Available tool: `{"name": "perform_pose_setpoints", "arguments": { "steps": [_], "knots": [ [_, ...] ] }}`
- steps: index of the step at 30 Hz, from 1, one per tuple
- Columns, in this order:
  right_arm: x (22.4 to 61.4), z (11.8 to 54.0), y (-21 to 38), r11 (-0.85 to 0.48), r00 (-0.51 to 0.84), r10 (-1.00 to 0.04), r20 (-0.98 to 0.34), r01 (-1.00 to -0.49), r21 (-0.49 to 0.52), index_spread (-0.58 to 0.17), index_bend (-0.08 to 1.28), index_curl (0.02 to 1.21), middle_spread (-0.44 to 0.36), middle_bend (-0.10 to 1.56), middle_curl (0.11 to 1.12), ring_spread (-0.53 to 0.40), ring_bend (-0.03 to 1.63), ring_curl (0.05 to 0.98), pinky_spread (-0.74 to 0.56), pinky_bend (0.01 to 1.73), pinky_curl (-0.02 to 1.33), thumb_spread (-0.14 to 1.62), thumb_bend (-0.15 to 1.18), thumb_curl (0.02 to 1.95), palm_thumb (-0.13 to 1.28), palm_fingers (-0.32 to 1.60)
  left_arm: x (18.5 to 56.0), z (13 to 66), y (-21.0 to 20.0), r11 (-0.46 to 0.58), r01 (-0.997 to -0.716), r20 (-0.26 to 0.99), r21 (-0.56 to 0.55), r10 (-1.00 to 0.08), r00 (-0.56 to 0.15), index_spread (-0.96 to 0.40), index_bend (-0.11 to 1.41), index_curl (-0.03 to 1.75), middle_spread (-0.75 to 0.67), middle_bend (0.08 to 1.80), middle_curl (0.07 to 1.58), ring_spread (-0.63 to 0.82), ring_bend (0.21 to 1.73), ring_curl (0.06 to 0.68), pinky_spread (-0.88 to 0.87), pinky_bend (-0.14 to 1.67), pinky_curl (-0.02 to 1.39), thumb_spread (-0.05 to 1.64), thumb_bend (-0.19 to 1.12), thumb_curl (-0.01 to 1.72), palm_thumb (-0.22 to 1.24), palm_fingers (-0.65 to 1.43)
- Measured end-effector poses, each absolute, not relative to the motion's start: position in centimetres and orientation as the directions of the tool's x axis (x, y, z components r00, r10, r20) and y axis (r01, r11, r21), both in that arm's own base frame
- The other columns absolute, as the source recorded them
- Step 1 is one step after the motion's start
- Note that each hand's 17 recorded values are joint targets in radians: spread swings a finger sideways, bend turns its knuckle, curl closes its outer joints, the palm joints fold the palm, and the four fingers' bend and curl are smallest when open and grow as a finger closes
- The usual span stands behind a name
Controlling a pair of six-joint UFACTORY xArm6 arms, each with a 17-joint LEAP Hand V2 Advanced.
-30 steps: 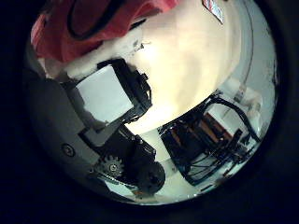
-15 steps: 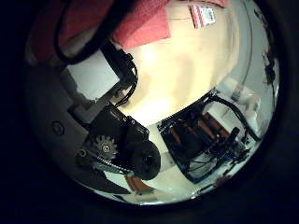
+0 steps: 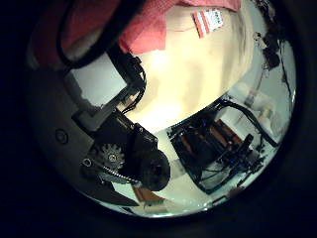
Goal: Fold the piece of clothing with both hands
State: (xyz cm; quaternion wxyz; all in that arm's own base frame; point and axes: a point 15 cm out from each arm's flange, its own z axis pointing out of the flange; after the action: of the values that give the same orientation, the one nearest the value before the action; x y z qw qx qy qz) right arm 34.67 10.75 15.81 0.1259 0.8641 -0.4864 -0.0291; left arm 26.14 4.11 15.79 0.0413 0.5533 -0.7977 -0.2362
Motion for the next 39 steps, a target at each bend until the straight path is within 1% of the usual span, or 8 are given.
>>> {"name": "perform_pose_setpoints", "arguments": {
  "steps": [9, 14, 20, 25, 27, 30, 37, 39],
  "knots": [
    [35.9, 14.2, 12.5, -0.487, 0.526, -0.845, 0.094, -0.830, 0.273, -0.342, 0.17, 0.30, -0.132, 0.31, 0.38, -0.200, 0.53, 0.294, -0.10, 0.27, 0.29, 0.93, -0.02, 0.34, 0.69, 0.54, 25.9, 16.5, 4.5, 0.270, -0.871, -0.198, 0.410, -0.906, -0.374, -0.71, 0.22, 1.32, -0.55, 0.91, 0.97, -0.46, 1.28, 0.528, -0.69, 0.99, 0.56, 0.93, -0.02, 0.58, 0.79, 1.07],
    [36.1, 13.9, 12.7, -0.484, 0.533, -0.838, 0.117, -0.826, 0.289, -0.382, 0.19, 0.31, -0.184, 0.36, 0.40, -0.322, 0.65, 0.315, -0.29, 0.38, 0.29, 0.91, -0.02, 0.36, 0.76, 0.84, 25.8, 16.8, 4.6, 0.274, -0.870, -0.196, 0.410, -0.905, -0.377, -0.72, 0.20, 1.36, -0.55, 0.91, 0.98, -0.46, 1.27, 0.525, -0.70, 0.98, 0.56, 0.94, -0.02, 0.59, 0.79, 1.08],
    [36.0, 14.2, 11.3, -0.472, 0.550, -0.810, 0.205, -0.818, 0.330, -0.455, 0.20, 0.34, -0.271, 0.40, 0.43, -0.442, 0.71, 0.336, -0.56, 0.55, 0.32, 0.87, -0.03, 0.37, 0.81, 1.09, 26.1, 17.1, 4.6, 0.278, -0.874, -0.199, 0.399, -0.904, -0.378, -0.71, 0.19, 1.39, -0.56, 0.90, 0.98, -0.46, 1.27, 0.523, -0.71, 0.98, 0.57, 0.94, -0.02, 0.59, 0.78, 1.08],
    [37.2, 15.1, 11.5, -0.461, 0.541, -0.810, 0.224, -0.825, 0.327, -0.480, 0.40, 0.44, -0.315, 0.58, 0.51, -0.442, 0.81, 0.391, -0.67, 0.66, 0.36, 0.87, -0.03, 0.37, 0.81, 1.37, 26.3, 17.7, 4.6, 0.282, -0.877, -0.200, 0.390, -0.904, -0.379, -0.71, 0.19, 1.41, -0.56, 0.90, 0.98, -0.46, 1.27, 0.523, -0.71, 0.98, 0.57, 0.93, -0.02, 0.59, 0.77, 1.08],
    [37.2, 15.2, 11.5, -0.460, 0.538, -0.814, 0.219, -0.828, 0.321, -0.456, 0.54, 0.50, -0.291, 0.70, 0.55, -0.390, 0.87, 0.422, -0.66, 0.70, 0.38, 0.89, -0.02, 0.37, 0.81, 1.50, 26.2, 17.9, 4.7, 0.285, -0.876, -0.199, 0.389, -0.902, -0.382, -0.70, 0.19, 1.42, -0.56, 0.90, 0.98, -0.46, 1.27, 0.523, -0.71, 0.97, 0.57, 0.93, -0.02, 0.59, 0.77, 1.08],
    [37.6, 16.1, 11.3, -0.456, 0.525, -0.824, 0.214, -0.838, 0.299, -0.410, 0.69, 0.58, -0.253, 0.84, 0.61, -0.330, 0.98, 0.470, -0.61, 0.80, 0.43, 0.97, 0.02, 0.40, 0.90, 1.51, 26.1, 18.1, 4.7, 0.307, -0.866, -0.189, 0.394, -0.895, -0.403, -0.70, 0.18, 1.43, -0.56, 0.90, 0.98, -0.46, 1.27, 0.523, -0.71, 0.97, 0.57, 0.93, -0.02, 0.59, 0.77, 1.08],
    [37.4, 18.2, 9.3, -0.400, 0.458, -0.866, 0.199, -0.875, 0.272, -0.336, 0.92, 0.71, -0.190, 1.09, 0.70, -0.259, 1.20, 0.570, -0.44, 1.11, 0.58, 1.12, 0.07, 0.46, 1.02, 1.32, 25.7, 18.9, 3.5, 0.348, -0.853, -0.129, 0.389, -0.896, -0.424, -0.69, 0.18, 1.45, -0.57, 0.90, 0.98, -0.47, 1.26, 0.521, -0.71, 0.98, 0.58, 0.93, -0.02, 0.60, 0.77, 1.09],
    [36.5, 18.8, 9.1, -0.390, 0.451, -0.872, 0.190, -0.875, 0.286, -0.318, 0.96, 0.73, -0.180, 1.14, 0.72, -0.248, 1.24, 0.592, -0.40, 1.17, 0.62, 1.13, 0.07, 0.48, 1.04, 1.28, 25.4, 19.6, 3.5, 0.366, -0.840, -0.118, 0.401, -0.889, -0.444, -0.68, 0.18, 1.45, -0.57, 0.90, 0.98, -0.47, 1.27, 0.521, -0.71, 0.98, 0.58, 0.93, -0.02, 0.60, 0.77, 1.09]
  ]
}}
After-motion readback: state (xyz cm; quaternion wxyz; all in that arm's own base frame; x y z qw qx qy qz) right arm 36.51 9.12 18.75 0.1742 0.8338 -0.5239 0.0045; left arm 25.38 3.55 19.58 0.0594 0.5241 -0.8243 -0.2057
